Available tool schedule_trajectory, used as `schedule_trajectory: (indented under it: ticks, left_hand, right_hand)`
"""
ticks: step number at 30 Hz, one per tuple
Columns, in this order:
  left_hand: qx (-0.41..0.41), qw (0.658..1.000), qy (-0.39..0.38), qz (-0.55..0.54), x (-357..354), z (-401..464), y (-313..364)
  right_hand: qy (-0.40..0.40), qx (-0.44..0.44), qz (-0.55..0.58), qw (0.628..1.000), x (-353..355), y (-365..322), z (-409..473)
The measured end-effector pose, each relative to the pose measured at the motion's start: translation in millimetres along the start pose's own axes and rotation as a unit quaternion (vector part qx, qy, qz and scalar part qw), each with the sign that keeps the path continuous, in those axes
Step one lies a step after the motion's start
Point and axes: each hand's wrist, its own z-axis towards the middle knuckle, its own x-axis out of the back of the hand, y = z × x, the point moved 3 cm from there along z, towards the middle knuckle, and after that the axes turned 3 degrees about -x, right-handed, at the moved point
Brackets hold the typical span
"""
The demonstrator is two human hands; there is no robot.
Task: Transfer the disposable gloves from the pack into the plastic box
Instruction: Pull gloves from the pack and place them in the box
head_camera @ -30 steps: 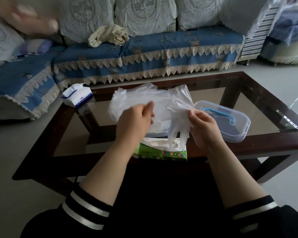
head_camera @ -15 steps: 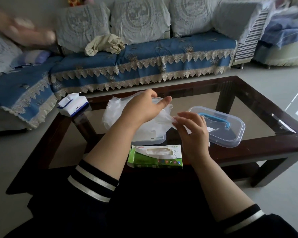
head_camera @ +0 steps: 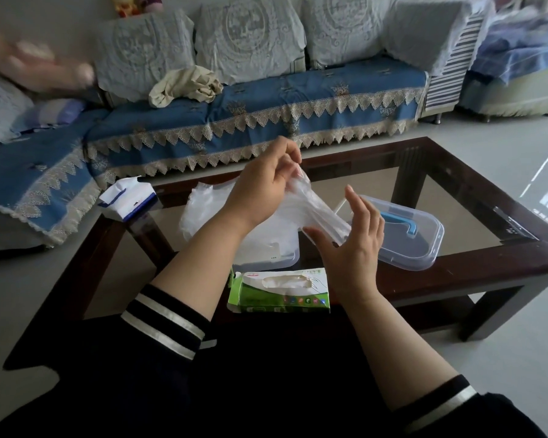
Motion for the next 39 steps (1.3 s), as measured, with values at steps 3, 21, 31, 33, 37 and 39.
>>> schedule_trajectory:
  ticks: [3,21,31,33,37,39]
  left_hand:
    - [-0.051,0.998,0.031,0.005,10.7,4.1,-7.4]
    - [0.115,0.993,-0.023,0.03,59.7,13.4,-85.8]
    - [0.224,0.964,-0.088,0.11,55.6,-8.5,-164.8]
    - [0.214,0.959,-0.102,0.158,53.7,-10.1,-169.0]
    - [0.189,0.943,-0.114,0.249,61.4,-9.1,-162.5]
    - [0.15,0.927,-0.09,0.333,71.1,-7.1,-146.9]
  right_hand:
    - [0.01,-0.022,0.02,0.999,1.7,-0.7,0.3]
    - [-0.093,-0.247,0.202,0.943,-3.5,18.5,14.2]
    - [-0.144,-0.161,0.023,0.976,-21.5,1.9,10.4]
    - [-0.146,-0.088,-0.038,0.985,-24.7,-11.4,14.3]
    - [-0.204,0.034,-0.123,0.971,-38.5,-52.9,38.7]
    - [-0.248,0.058,-0.159,0.954,-46.7,-73.0,56.6]
